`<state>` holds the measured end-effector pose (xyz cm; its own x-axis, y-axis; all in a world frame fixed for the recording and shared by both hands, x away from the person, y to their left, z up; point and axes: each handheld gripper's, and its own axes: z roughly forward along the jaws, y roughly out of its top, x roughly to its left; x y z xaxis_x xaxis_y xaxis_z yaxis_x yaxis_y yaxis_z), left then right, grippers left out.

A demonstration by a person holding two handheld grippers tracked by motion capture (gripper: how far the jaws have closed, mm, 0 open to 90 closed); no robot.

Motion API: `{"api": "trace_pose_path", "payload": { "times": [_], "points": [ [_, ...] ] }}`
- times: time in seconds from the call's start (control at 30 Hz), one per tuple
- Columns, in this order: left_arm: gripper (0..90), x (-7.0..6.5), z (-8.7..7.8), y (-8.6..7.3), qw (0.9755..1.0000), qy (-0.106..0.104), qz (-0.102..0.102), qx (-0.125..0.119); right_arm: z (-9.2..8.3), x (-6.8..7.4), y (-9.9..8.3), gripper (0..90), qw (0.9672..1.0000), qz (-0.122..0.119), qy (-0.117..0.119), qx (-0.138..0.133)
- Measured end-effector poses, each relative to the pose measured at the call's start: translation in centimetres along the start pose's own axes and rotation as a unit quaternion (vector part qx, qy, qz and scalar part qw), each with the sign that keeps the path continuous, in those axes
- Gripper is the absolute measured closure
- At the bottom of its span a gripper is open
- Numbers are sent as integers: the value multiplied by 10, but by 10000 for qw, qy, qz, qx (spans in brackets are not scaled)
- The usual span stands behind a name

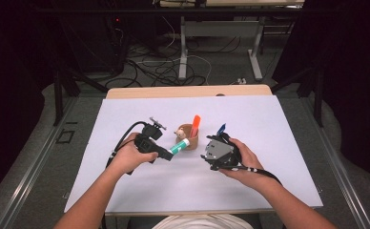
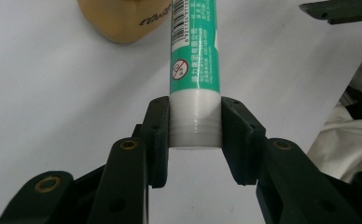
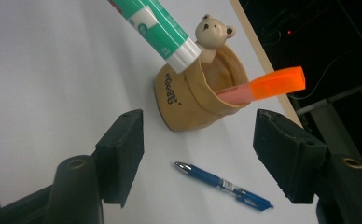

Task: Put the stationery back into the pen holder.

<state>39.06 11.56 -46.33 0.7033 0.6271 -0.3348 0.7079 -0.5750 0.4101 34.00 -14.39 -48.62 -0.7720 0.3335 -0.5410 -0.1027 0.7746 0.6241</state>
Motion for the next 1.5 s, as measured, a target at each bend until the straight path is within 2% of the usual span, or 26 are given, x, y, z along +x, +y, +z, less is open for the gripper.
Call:
{"api": "trace_pose_path", "payload": {
  "times": [0.03,0.23,0.47,0.57,0.6,0.63,0.67,0.77,0.9,0.93,0.97,1.0,1.13,1.2,1.3,1.33,1.37,1.5],
  "points": [
    [649,-1,1,1,10000,-17,-79,7,1,1,1,346,10000,-77,-17,-25],
    [649,0,8,8,9995,-189,-199,131,5,8,2,397,9994,-341,-17,-101],
    [649,0,17,14,9991,-298,-190,239,10,15,3,410,9960,-881,25,-126],
    [649,-2,20,17,9989,-337,-157,274,12,19,4,418,9952,-973,18,-53],
    [649,-3,21,18,9989,-356,-130,291,12,22,4,434,9962,-873,-14,-65],
    [649,-4,21,19,9988,-366,-152,297,13,23,4,445,9941,-1083,-11,-43],
    [649,-4,22,20,9987,-379,-115,310,14,24,5,455,9938,-1111,-35,-30],
    [649,-7,24,22,9985,-427,-76,321,17,27,5,495,9894,-1448,-86,-82],
    [649,-10,28,26,9982,-477,-18,362,18,31,6,525,9850,-1719,-124,-7],
    [649,-12,29,27,9981,-486,-43,372,19,31,5,532,9822,-1871,-131,-98],
    [649,-12,30,28,9980,-492,-14,385,18,31,6,538,9810,-1935,-142,29],
    [649,-13,31,29,9979,-507,9,414,20,33,5,542,9796,-2003,-166,-77],
    [649,-17,34,32,9976,-536,41,431,21,36,5,549,9748,-2212,-284,-87],
    [649,-18,35,34,9974,-569,59,444,21,37,5,551,9716,-2338,-370,-58],
    [649,-20,36,36,9972,-585,94,466,22,37,6,558,9649,-2597,-378,-36],
    [649,-21,37,36,9972,-584,89,455,22,39,5,562,9659,-2561,-372,-52],
    [649,-22,37,37,9971,-588,57,471,23,39,5,563,9653,-2578,-404,-70],
    [649,-24,40,39,9968,-609,112,501,24,40,7,571,9585,-2822,-407,-83]
  ]
}}
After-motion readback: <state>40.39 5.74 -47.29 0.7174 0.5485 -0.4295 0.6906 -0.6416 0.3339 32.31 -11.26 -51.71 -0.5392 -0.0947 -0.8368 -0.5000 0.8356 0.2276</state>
